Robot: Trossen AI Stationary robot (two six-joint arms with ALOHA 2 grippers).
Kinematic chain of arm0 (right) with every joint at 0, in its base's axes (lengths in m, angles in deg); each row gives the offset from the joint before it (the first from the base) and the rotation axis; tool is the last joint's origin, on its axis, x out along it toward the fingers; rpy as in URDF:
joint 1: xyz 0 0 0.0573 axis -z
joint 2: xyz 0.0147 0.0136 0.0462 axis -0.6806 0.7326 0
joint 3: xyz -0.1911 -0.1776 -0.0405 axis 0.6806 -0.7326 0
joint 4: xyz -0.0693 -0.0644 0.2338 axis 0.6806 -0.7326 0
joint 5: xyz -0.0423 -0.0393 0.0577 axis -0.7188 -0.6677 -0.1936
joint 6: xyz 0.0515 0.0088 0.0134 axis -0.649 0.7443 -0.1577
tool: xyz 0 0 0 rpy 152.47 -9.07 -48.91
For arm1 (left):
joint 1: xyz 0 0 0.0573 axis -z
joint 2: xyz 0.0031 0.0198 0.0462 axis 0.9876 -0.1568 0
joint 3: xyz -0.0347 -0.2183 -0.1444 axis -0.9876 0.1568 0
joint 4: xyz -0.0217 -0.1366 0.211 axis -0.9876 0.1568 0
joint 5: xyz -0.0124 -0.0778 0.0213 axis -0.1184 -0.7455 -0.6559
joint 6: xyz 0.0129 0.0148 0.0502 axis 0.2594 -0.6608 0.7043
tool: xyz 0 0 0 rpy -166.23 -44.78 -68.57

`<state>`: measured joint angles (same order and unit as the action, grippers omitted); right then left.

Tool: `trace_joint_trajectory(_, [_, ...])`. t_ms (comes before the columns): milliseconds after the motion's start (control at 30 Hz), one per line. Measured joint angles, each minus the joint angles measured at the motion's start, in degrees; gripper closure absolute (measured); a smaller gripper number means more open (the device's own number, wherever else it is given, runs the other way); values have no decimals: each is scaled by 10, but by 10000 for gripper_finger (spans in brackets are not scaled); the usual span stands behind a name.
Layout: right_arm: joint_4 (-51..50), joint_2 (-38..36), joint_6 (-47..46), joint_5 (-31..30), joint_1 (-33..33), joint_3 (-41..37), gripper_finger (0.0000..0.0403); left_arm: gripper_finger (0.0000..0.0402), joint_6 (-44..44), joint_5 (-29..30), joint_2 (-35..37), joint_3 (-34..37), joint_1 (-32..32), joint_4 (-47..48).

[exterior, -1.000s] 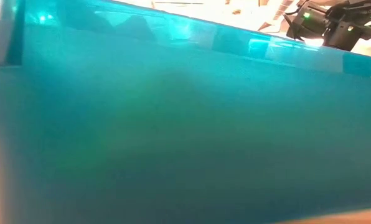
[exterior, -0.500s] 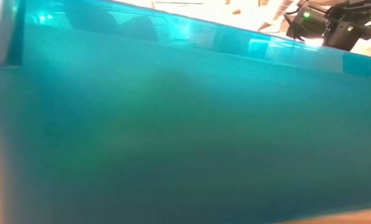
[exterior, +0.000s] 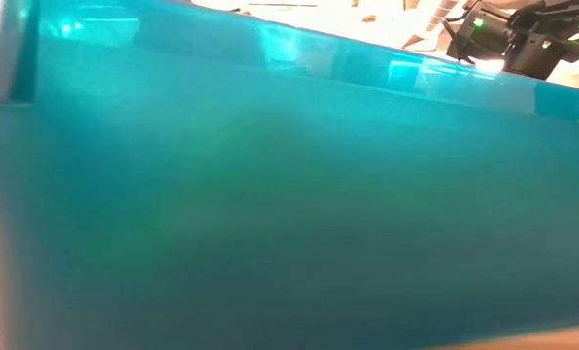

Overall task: Fold microfiber towels
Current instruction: Fold the blue microfiber towel

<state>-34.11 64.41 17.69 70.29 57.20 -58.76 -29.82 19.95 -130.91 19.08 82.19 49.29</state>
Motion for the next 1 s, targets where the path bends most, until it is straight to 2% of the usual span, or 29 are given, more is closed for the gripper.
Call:
trace_joint_trajectory(167, [0, 0, 5, 0, 0, 0, 391, 175, -54, -2, 6, 23, 0, -15])
trace_joint_trajectory(433, [0, 0, 10, 0, 0, 0, 391, 213, -92, -16, 7, 47, 0, -53])
trace_joint_trajectory(600, [0, 0, 10, 0, 0, 0, 391, 266, -102, -13, 7, 47, 0, -52])
trace_joint_trajectory(867, [-1, 0, -8, 0, 1, 0, 391, 384, -127, 3, 23, 42, -2, -13])
trace_joint_trajectory(1000, [-1, 0, -14, 0, 2, 0, 391, 394, -126, 18, 60, 35, -16, 7])
